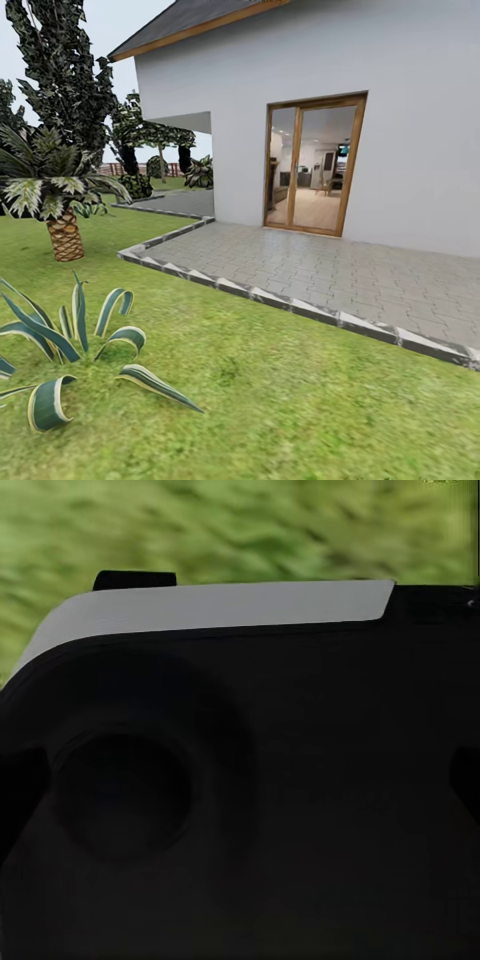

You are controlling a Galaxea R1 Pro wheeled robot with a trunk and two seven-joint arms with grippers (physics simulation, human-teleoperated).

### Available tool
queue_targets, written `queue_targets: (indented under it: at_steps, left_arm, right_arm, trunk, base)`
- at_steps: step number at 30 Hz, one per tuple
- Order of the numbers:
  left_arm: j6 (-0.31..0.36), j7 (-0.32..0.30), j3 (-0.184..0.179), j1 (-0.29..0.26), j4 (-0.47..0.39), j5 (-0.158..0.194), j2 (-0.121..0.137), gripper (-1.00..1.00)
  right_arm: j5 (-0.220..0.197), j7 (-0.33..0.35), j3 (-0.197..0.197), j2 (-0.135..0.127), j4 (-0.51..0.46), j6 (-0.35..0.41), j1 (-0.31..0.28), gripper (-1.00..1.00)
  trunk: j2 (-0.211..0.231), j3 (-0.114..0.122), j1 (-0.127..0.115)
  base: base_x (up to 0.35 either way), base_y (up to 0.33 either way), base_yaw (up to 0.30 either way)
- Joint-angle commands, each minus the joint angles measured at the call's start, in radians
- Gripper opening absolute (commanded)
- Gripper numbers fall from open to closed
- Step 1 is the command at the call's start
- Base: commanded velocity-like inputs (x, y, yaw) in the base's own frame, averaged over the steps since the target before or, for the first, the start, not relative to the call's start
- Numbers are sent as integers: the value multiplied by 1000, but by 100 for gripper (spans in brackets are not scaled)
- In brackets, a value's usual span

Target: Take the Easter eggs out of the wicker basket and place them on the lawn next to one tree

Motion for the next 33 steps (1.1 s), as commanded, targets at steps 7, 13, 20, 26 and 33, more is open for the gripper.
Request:
queue_targets:
  at_steps: [7, 13, 20, 26, 33]
  left_arm:
    - [-1, -3, 0, 1, -2, 4, 0, 100]
    - [-1, -3, 0, 1, -2, 4, 0, 100]
    - [-1, -3, 0, 1, -2, 4, 0, 100]
    - [-1, -4, 0, 0, -2, 4, 0, 100]
    - [-1, -4, 0, 0, -2, 4, 0, 100]
  right_arm:
    - [0, 0, 0, 0, 1, -3, -1, 100]
    - [0, 0, 1, 0, 1, -3, -1, 100]
    - [0, 0, 1, 0, 1, -3, -1, 100]
    - [0, 0, 1, 0, 1, -3, -1, 100]
    - [0, 0, 1, 0, 1, -3, -1, 100]
  trunk:
    - [0, 6, 0]
    - [0, 11, 0]
    - [0, 18, 0]
    - [0, 24, 0]
    - [0, 30, 0]
  base:
    - [0, 0, -205]
    - [0, 0, -205]
    - [0, 0, -205]
    - [0, 60, -205]
    - [-78, 131, -187]
